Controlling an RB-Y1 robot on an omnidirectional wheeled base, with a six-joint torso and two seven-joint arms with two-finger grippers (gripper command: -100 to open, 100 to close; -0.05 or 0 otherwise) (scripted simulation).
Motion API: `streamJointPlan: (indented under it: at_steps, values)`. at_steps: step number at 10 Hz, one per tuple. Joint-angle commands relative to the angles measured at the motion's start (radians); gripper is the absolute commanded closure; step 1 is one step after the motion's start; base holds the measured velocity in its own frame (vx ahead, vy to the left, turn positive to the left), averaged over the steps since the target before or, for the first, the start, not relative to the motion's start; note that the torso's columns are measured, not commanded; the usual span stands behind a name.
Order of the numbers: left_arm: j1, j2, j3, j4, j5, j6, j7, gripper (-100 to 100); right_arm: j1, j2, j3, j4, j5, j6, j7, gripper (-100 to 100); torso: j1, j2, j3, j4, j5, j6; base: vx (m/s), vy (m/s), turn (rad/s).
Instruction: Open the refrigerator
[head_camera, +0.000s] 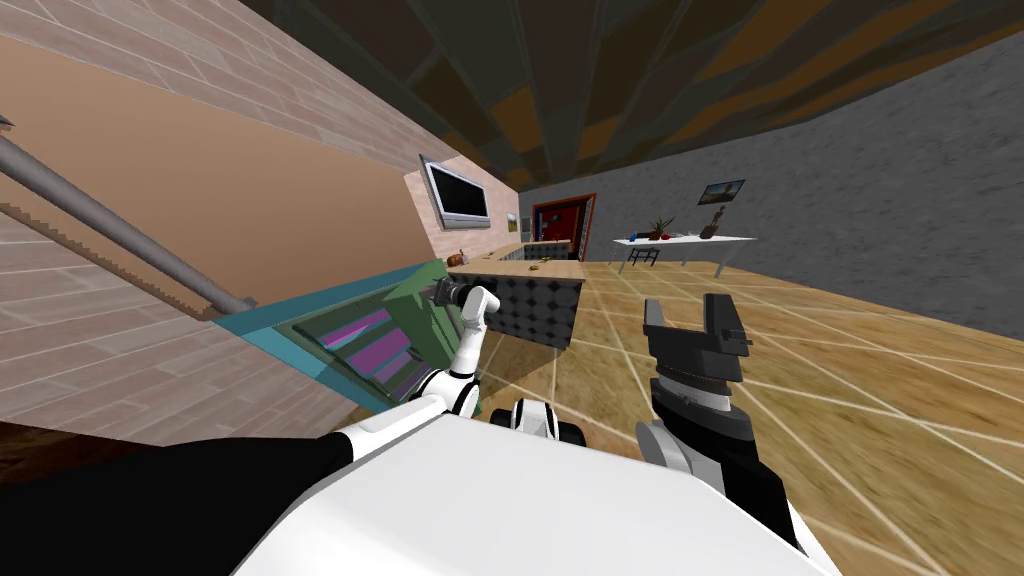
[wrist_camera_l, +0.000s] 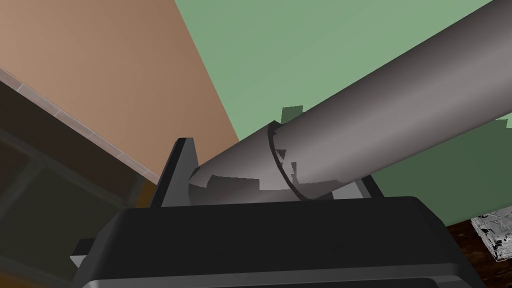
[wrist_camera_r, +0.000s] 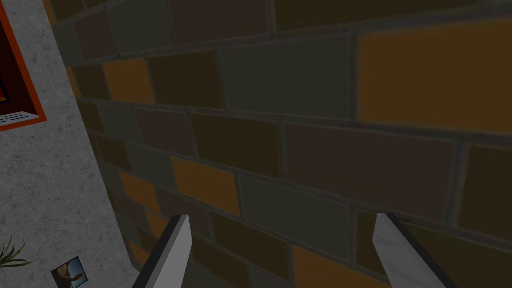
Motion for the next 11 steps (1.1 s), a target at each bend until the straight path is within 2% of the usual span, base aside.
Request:
streamJointPlan:
  at_steps: [1,2,3,4,5,6,7,8,11]
  values:
    - [0.002,-0.023,-0.015,-0.005,-0.084,0.081,0.012,100,0.000,0.000,0.000,0.000,0.000,0.000,0.000,0,0.000,0.001,0.000,0.000,0.000,-0.001,0.015,0.052,-0.057]
    - [0.002,-0.023,-0.015,-0.005,-0.097,0.086,0.012,100,0.000,0.000,0.000,0.000,0.000,0.000,0.000,0,0.000,0.003,0.002,0.001,0.001,-0.005,0.006,0.000,0.035]
    - [0.004,-0.074,-0.052,-0.038,-0.137,0.126,0.027,100,0.000,0.000,0.000,0.000,0.000,0.000,0.000,0,-0.002,0.005,0.003,0.002,0.000,-0.004,0.041,0.058,-0.261]
    - [0.004,-0.074,-0.052,-0.038,-0.170,0.149,0.027,100,0.000,0.000,0.000,0.000,0.000,0.000,0.000,0,-0.008,0.006,0.005,0.000,0.000,0.003,0.043,0.098,-0.222]
    - [0.004,-0.074,-0.052,-0.038,-0.204,0.176,0.027,100,0.000,0.000,0.000,0.000,0.000,0.000,0.000,0,-0.009,0.008,0.006,0.001,-0.001,-0.001,0.027,0.038,-0.014]
    - [0.004,-0.074,-0.052,-0.038,-0.211,0.193,0.027,100,0.000,0.000,0.000,0.000,0.000,0.000,0.000,0,-0.009,0.010,0.008,0.002,0.000,-0.004,0.020,-0.004,0.051]
    - [-0.008,-0.071,-0.057,-0.034,-0.207,0.172,0.031,100,0.000,0.000,0.000,0.000,0.000,0.000,0.000,0,-0.010,0.013,0.010,0.002,0.000,-0.003,0.006,-0.007,0.015]
    - [-0.010,-0.066,-0.008,-0.050,-0.261,0.204,0.022,100,0.000,0.000,0.000,0.000,0.000,0.000,0.000,0,-0.011,0.013,0.009,0.003,-0.002,-0.001,0.065,0.014,-0.332]
    - [-0.009,-0.063,0.080,-0.064,-0.345,0.233,0.013,100,0.000,0.000,0.000,0.000,0.000,0.000,0.000,0,-0.001,0.004,-0.001,0.008,-0.007,-0.003,0.099,0.053,-0.456]
